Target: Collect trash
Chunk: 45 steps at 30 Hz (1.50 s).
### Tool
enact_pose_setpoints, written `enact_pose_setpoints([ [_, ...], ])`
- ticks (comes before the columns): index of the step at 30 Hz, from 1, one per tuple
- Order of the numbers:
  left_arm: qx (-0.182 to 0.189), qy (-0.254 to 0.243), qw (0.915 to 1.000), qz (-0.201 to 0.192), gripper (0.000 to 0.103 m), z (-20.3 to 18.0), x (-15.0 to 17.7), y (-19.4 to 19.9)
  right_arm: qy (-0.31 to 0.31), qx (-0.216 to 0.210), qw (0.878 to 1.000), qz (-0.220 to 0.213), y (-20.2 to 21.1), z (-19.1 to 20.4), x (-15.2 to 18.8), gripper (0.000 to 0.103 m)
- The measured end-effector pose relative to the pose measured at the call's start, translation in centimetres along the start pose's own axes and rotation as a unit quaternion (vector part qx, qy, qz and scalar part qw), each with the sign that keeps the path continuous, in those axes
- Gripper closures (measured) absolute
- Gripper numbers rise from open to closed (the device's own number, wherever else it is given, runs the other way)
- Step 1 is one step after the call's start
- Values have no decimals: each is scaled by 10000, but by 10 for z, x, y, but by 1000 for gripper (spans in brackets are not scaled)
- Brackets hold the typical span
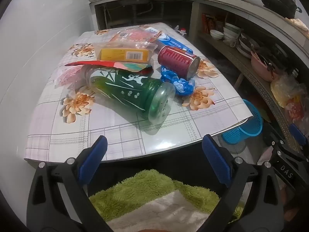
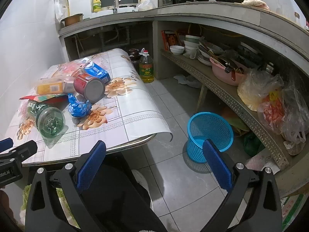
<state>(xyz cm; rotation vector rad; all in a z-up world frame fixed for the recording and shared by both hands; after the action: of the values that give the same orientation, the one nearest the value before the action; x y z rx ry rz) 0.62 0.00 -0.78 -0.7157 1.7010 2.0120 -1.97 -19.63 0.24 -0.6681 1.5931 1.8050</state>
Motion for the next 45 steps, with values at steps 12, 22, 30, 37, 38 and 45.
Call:
enact_pose_setpoints([
  [12,6,-19,10000,17,8,4,4,-2,9,9,10000,10,-1,1,0,5],
  [22,-6,-15,10000,46,8,6,6,-4,31,1,10000,8,-1,1,0,5],
  [30,-14,-23,10000,58,8,4,4,-6,53,6,10000,1,-2,4,-2,5],
  [37,-17,-26,10000,62,9,3,4,-6,84,15,10000,-9,-2,7,-2,5],
  [38,-19,-26,10000,63,9,3,3,-7,82,13,10000,-11,-2,7,-2,5],
  [45,-24,-22,10000,67,9,4,2,-7,86,15,10000,-7,-2,7,-2,5],
])
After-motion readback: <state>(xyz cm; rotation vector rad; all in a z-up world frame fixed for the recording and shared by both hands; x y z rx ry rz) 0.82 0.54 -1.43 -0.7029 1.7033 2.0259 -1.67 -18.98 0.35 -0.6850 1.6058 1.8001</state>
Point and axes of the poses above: each gripper's, at about its wrist camera, not at the fingertips, and y roughly against the way its jaws point, z to its left, x to its underside, the point moved 1 cm from there along -y, roughly the way its jaws point, and after that the axes turned 10 degrees about -x, right-handed, at the moved point
